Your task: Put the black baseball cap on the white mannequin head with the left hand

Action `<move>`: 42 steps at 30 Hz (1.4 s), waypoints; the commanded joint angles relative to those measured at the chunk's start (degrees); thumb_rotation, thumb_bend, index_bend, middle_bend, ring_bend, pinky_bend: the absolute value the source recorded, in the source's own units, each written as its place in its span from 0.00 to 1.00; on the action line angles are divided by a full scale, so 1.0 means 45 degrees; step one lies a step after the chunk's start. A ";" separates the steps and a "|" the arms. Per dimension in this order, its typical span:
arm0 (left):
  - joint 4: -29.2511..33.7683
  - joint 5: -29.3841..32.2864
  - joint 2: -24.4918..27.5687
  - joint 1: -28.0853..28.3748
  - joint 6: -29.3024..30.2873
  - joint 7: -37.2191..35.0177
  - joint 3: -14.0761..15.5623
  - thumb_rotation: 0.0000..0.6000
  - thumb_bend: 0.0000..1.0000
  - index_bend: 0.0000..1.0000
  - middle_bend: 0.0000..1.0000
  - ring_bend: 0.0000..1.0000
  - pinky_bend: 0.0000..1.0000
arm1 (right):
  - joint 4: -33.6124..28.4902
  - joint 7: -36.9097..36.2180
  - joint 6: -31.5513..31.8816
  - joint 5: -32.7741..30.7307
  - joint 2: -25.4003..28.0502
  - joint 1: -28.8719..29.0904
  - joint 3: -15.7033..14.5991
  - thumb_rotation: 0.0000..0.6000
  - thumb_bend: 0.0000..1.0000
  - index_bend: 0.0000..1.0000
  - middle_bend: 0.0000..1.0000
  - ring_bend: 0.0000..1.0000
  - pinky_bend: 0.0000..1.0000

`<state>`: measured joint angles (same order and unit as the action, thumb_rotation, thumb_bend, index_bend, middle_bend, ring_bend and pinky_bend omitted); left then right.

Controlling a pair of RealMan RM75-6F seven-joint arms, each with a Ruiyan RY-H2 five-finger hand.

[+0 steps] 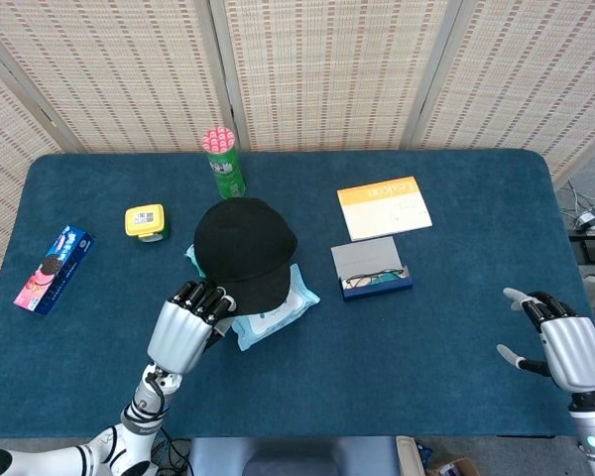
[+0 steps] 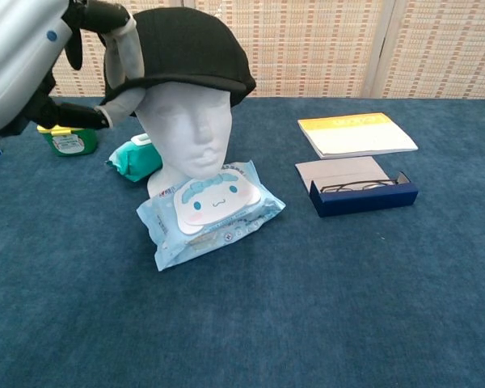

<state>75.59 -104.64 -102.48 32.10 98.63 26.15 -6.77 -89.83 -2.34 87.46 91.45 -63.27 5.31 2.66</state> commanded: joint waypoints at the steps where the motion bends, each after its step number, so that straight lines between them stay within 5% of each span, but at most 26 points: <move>1: -0.0159 -0.0189 -0.0089 -0.0188 0.0081 -0.0027 0.0223 1.00 0.44 0.68 0.63 0.42 0.57 | -0.0005 0.0006 -0.0001 0.0003 0.0000 0.0003 0.0000 1.00 0.00 0.24 0.40 0.26 0.40; 5: -0.0244 -0.0370 -0.0155 -0.0404 0.0126 0.0074 0.0410 1.00 0.44 0.60 0.63 0.42 0.57 | 0.0000 0.0048 -0.0008 0.0009 -0.0014 0.0002 -0.0008 1.00 0.00 0.24 0.40 0.26 0.40; 10: -0.0135 -0.0465 -0.0118 -0.0547 0.0100 0.0148 0.0412 1.00 0.44 0.34 0.62 0.41 0.57 | -0.0009 0.0103 -0.0034 -0.0001 -0.0024 0.0013 -0.0007 1.00 0.00 0.24 0.40 0.26 0.40; 16: 0.0097 -0.0412 -0.0103 -0.0714 -0.0031 0.0252 0.0343 1.00 0.22 0.14 0.56 0.40 0.57 | -0.0024 0.0132 -0.0057 -0.0010 -0.0019 0.0025 -0.0004 1.00 0.00 0.24 0.40 0.26 0.40; 24: 0.0358 -0.0387 -0.0074 -0.0823 -0.0275 0.0247 0.0262 1.00 0.09 0.11 0.37 0.37 0.57 | -0.0021 0.0122 -0.0056 -0.0024 -0.0020 0.0022 -0.0001 1.00 0.00 0.24 0.40 0.26 0.40; 42: 0.2164 0.0465 0.1392 -0.2422 -0.0821 0.1403 0.1178 1.00 0.02 0.02 0.24 0.26 0.52 | -0.0045 0.0235 -0.0044 -0.0018 -0.0053 0.0013 -0.0009 1.00 0.00 0.24 0.40 0.26 0.40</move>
<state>84.90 -102.96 -96.81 21.77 94.98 32.01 -1.87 -90.04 -1.28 87.27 91.37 -63.51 5.37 2.62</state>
